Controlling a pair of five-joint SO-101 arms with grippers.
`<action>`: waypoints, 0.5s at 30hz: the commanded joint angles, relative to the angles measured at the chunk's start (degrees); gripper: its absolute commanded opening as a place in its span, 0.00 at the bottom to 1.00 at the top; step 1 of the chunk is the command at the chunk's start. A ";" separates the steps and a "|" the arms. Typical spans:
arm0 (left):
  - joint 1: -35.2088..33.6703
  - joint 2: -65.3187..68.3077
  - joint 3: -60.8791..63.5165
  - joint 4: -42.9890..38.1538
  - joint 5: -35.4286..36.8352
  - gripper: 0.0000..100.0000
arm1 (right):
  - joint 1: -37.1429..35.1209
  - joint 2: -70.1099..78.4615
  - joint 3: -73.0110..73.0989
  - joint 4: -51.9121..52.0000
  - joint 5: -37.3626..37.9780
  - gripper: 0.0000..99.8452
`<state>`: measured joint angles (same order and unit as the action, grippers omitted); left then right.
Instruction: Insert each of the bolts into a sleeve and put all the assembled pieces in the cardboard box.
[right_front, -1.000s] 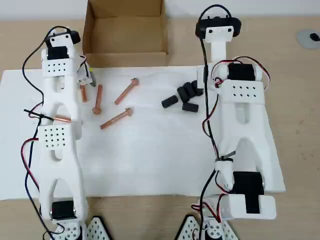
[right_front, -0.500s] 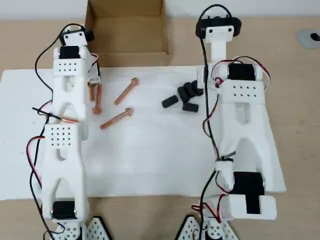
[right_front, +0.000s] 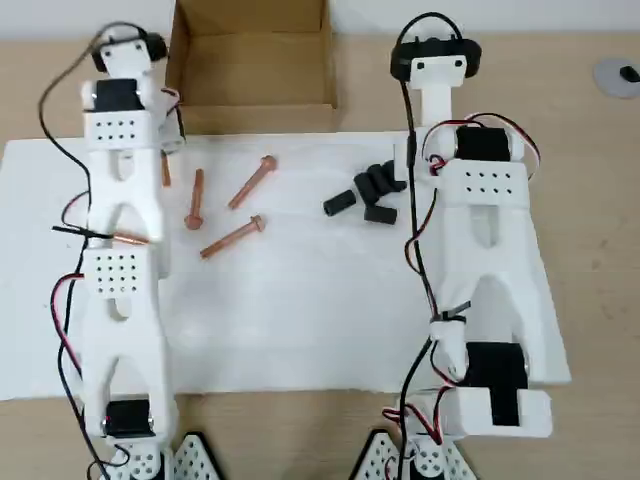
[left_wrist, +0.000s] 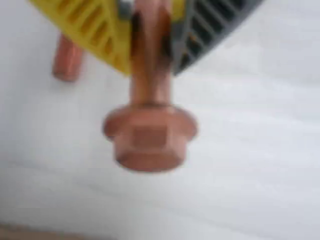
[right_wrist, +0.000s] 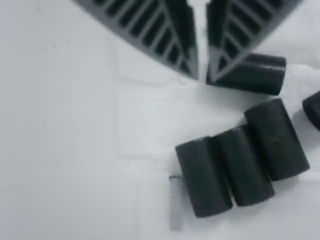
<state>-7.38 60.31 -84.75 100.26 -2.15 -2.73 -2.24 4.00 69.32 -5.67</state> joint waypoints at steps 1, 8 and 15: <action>-0.44 -12.97 5.71 0.53 0.35 0.00 | 0.48 0.84 -2.33 3.96 -0.35 0.01; 2.55 -42.51 33.76 0.44 0.18 0.01 | -2.59 6.37 -2.59 16.62 0.09 0.01; 2.99 -68.62 60.31 -0.35 0.53 0.01 | -6.90 11.12 -3.03 16.70 15.47 0.01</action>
<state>-4.84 4.22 -34.37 100.35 -2.15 -7.47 8.75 4.00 86.55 1.19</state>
